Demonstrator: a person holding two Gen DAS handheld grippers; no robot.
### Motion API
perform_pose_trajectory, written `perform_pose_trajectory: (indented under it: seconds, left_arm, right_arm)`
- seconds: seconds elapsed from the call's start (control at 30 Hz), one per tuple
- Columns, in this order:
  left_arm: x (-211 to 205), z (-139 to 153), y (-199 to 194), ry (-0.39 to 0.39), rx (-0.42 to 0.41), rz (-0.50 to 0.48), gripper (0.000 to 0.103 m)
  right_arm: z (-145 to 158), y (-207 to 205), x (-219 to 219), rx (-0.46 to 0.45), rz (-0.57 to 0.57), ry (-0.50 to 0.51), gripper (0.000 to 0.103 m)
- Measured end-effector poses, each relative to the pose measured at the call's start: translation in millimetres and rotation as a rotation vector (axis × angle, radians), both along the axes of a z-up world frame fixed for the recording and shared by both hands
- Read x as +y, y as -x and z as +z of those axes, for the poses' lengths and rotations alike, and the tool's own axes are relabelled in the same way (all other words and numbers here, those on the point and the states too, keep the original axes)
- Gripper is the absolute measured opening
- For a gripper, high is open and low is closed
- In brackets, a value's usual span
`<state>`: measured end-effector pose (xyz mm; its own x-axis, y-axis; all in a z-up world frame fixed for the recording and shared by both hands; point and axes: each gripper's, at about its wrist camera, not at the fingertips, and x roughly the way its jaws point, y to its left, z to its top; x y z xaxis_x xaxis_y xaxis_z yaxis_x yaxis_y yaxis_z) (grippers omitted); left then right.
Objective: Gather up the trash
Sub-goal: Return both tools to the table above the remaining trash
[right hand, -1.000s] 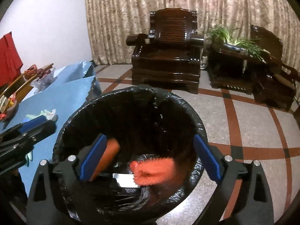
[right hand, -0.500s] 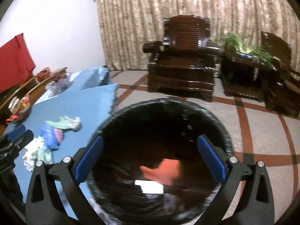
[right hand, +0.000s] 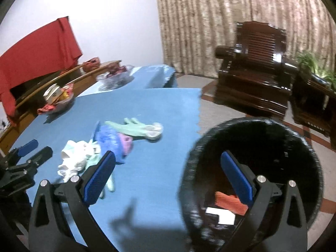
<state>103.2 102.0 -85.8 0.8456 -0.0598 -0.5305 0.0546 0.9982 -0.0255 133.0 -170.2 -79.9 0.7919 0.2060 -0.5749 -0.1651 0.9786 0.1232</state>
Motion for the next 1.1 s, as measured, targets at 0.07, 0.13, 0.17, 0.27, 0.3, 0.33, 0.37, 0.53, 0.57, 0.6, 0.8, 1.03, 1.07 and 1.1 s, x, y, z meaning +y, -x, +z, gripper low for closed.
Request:
perform_pose_trajectory:
  seconds: [0.07, 0.13, 0.17, 0.27, 0.3, 0.33, 0.37, 0.53, 0.57, 0.6, 0.8, 1.03, 1.07, 1.1]
  left_arm:
    - [9, -6, 1, -0.004, 0.011, 0.015, 0.086]
    - [17, -13, 0, -0.006, 0.025, 0.027, 0.085]
    - [21, -16, 0, -0.004, 0.030, 0.032, 0.084]
    - [30, -26, -1, -0.001, 0.049, 0.046, 0.080]
    - [34, -31, -2, -0.002, 0.058, 0.051, 0.077]
    - [35, -34, -3, -0.001, 0.067, 0.055, 0.076]
    - [37, -37, -4, 0.001, 0.073, 0.059, 0.075]
    - [43, -52, -10, 0.011, 0.110, 0.068, 0.068]
    - [42, -54, -11, 0.010, 0.114, 0.065, 0.066]
    - [41, -56, -12, 0.010, 0.119, 0.059, 0.065]
    - [32, -67, -21, 0.000, 0.134, 0.041, 0.059]
    - [27, -81, -37, -0.009, 0.169, 0.047, 0.038]
    - [27, -84, -39, -0.004, 0.179, 0.045, 0.031]
    - [27, -85, -40, -0.001, 0.183, 0.042, 0.027]
  right_arm:
    - [-6, -4, 15, 0.004, 0.026, 0.006, 0.098]
    - [-12, -8, 30, 0.012, 0.043, 0.020, 0.098]
    - [-14, -10, 35, 0.013, 0.049, 0.025, 0.098]
    - [-20, -16, 47, 0.020, 0.062, 0.033, 0.098]
    - [-22, -17, 49, 0.022, 0.065, 0.036, 0.098]
    - [-24, -20, 52, 0.026, 0.067, 0.038, 0.098]
    - [-26, -22, 55, 0.029, 0.069, 0.039, 0.098]
    - [-36, -29, 65, 0.043, 0.081, 0.060, 0.097]
    - [-37, -30, 66, 0.044, 0.082, 0.064, 0.097]
    - [-39, -31, 67, 0.046, 0.084, 0.065, 0.097]
    - [-44, -35, 69, 0.048, 0.084, 0.079, 0.097]
    - [-52, -41, 72, 0.066, 0.095, 0.085, 0.089]
    - [-53, -42, 72, 0.070, 0.098, 0.083, 0.087]
    - [-53, -43, 72, 0.073, 0.100, 0.081, 0.086]
